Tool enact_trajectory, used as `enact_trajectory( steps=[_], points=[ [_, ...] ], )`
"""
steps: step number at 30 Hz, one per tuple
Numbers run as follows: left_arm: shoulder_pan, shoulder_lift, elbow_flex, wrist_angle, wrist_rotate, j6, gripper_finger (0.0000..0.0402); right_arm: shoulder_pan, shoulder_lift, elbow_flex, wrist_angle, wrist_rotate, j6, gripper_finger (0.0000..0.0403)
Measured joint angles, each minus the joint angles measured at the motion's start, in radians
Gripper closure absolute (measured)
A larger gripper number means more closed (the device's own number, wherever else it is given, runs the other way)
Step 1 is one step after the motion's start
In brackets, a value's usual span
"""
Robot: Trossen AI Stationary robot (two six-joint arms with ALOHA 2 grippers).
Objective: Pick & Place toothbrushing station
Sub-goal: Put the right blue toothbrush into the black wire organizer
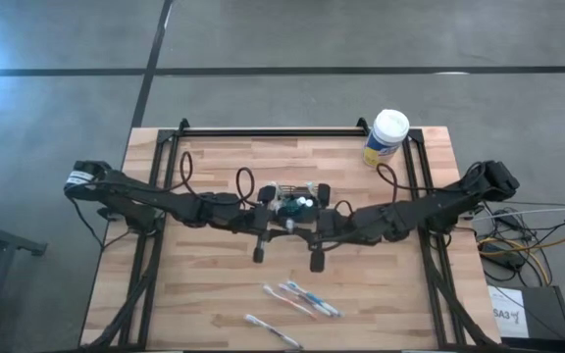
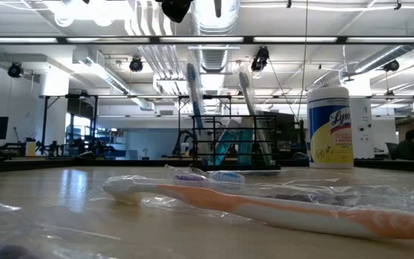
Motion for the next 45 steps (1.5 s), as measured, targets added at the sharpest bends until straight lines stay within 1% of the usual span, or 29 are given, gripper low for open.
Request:
enact_trajectory(
  steps=[2,6,7,9,12,15,17,19,22,23,25,27,29,34,35,40,42,45],
  points=[
    [0.000,0.000,0.000,0.000,0.003,0.002,0.0376,0.000,0.000,0.000,0.000,-0.003,-0.032,0.0380],
    [0.000,-0.001,0.000,-0.001,0.003,-0.005,0.0374,0.000,-0.002,0.002,-0.007,-0.007,-0.053,0.0388],
    [0.000,-0.004,0.000,-0.008,0.003,-0.009,0.0365,0.000,-0.004,0.002,-0.011,-0.007,-0.058,0.0389],
    [-0.003,-0.024,0.000,-0.046,0.003,-0.016,0.0329,0.001,-0.015,0.001,-0.041,-0.014,-0.061,0.0389],
    [-0.009,-0.077,0.000,-0.132,0.007,-0.026,0.0254,0.011,-0.054,-0.008,-0.089,-0.017,-0.063,0.0390],
    [-0.011,-0.147,0.000,-0.233,0.011,-0.058,0.0184,0.023,-0.102,-0.031,-0.086,-0.016,-0.074,0.0391],
    [-0.014,-0.201,0.000,-0.296,0.017,-0.065,0.0148,0.028,-0.133,-0.050,-0.082,-0.014,-0.079,0.0391],
    [-0.025,-0.258,0.000,-0.354,0.027,-0.073,0.0123,0.034,-0.175,-0.089,-0.084,-0.011,-0.081,0.0391],
    [-0.053,-0.359,-0.039,-0.391,0.032,-0.076,0.0113,0.037,-0.241,-0.166,-0.076,-0.009,-0.076,0.0391],
    [-0.063,-0.398,-0.067,-0.378,0.022,-0.077,0.0117,0.037,-0.263,-0.199,-0.072,-0.006,-0.072,0.0391],
    [-0.082,-0.480,-0.138,-0.337,-0.020,-0.084,0.0137,0.037,-0.300,-0.266,-0.024,0.014,-0.059,0.0391],
    [-0.090,-0.564,-0.216,-0.298,-0.061,-0.110,0.0173,0.036,-0.338,-0.334,0.014,0.024,-0.063,0.0391],
    [-0.091,-0.647,-0.297,-0.273,-0.078,-0.142,0.0221,0.034,-0.369,-0.387,0.055,0.025,-0.078,0.0391],
    [-0.090,-0.825,-0.500,-0.228,-0.104,-0.184,0.0369,0.017,-0.432,-0.484,0.071,0.027,-0.144,0.0391],
    [-0.090,-0.855,-0.540,-0.221,-0.105,-0.182,0.0384,0.009,-0.439,-0.498,0.089,0.027,-0.150,0.0391],
    [-0.090,-0.942,-0.718,-0.093,-0.106,-0.175,0.0393,-0.041,-0.446,-0.579,0.209,0.027,-0.181,0.0390],
    [-0.090,-0.965,-0.768,-0.039,-0.106,-0.160,0.0397,-0.070,-0.446,-0.617,0.262,0.021,-0.187,0.0390],
    [-0.090,-0.990,-0.821,-0.020,-0.106,-0.152,0.0396,-0.115,-0.446,-0.678,0.345,0.013,-0.178,0.0390]
  ],
)
